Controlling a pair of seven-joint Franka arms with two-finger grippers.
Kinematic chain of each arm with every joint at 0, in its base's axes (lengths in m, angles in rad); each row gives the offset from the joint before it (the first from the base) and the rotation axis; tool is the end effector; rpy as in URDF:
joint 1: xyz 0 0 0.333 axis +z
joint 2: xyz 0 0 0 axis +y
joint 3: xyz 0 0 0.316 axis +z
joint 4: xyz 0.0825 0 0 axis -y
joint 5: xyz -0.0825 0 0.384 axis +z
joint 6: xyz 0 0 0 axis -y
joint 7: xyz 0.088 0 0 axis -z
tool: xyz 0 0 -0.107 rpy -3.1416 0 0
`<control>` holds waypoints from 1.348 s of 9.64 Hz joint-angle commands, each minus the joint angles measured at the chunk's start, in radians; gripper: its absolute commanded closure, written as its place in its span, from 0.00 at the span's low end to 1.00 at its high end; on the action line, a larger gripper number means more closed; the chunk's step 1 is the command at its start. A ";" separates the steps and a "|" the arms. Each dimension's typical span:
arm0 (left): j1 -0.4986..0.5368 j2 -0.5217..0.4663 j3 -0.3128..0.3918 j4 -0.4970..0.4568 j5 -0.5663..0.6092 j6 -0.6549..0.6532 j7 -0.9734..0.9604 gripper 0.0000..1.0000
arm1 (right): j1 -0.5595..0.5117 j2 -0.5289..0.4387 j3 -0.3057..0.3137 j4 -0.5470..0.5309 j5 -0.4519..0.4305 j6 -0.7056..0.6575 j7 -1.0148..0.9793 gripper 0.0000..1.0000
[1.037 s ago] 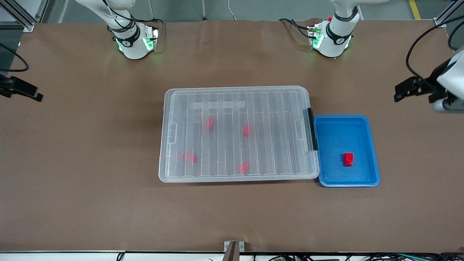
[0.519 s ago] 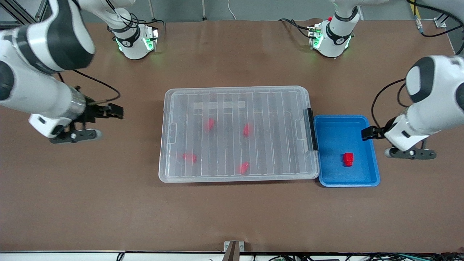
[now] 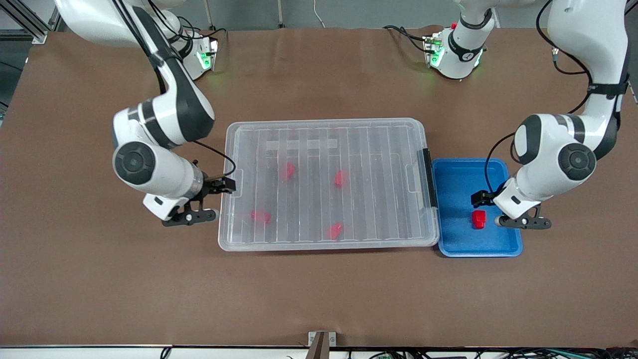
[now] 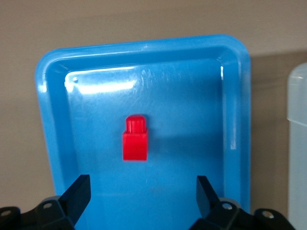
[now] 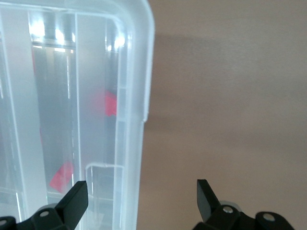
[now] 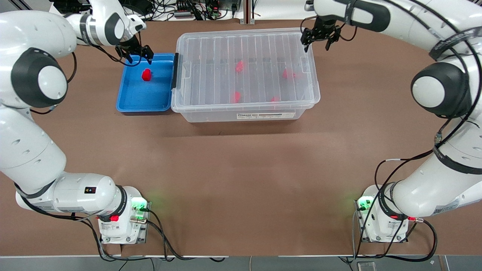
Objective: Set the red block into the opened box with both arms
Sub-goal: 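Grasp the red block with the left gripper while the right gripper grips the lid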
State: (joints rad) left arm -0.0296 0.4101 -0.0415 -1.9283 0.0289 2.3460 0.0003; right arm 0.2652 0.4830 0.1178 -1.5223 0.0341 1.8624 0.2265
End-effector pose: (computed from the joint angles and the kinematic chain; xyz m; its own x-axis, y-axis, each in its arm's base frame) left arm 0.6226 -0.0427 0.2765 0.9961 -0.0879 0.0080 -0.0879 -0.9961 -0.0043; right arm 0.6289 0.2442 0.3713 0.9783 0.1368 -0.1557 0.1302 -0.9901 -0.0518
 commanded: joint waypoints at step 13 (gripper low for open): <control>0.004 -0.019 -0.055 0.029 0.022 -0.003 -0.005 1.00 | -0.099 -0.026 -0.007 -0.093 -0.194 -0.015 -0.200 0.00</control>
State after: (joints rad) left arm -0.0201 0.4497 -0.0623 -1.8794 0.0293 2.3999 0.0131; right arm 0.1973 0.4898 0.1013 -1.5810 -0.1358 1.8573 0.0739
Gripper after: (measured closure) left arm 0.643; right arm 0.000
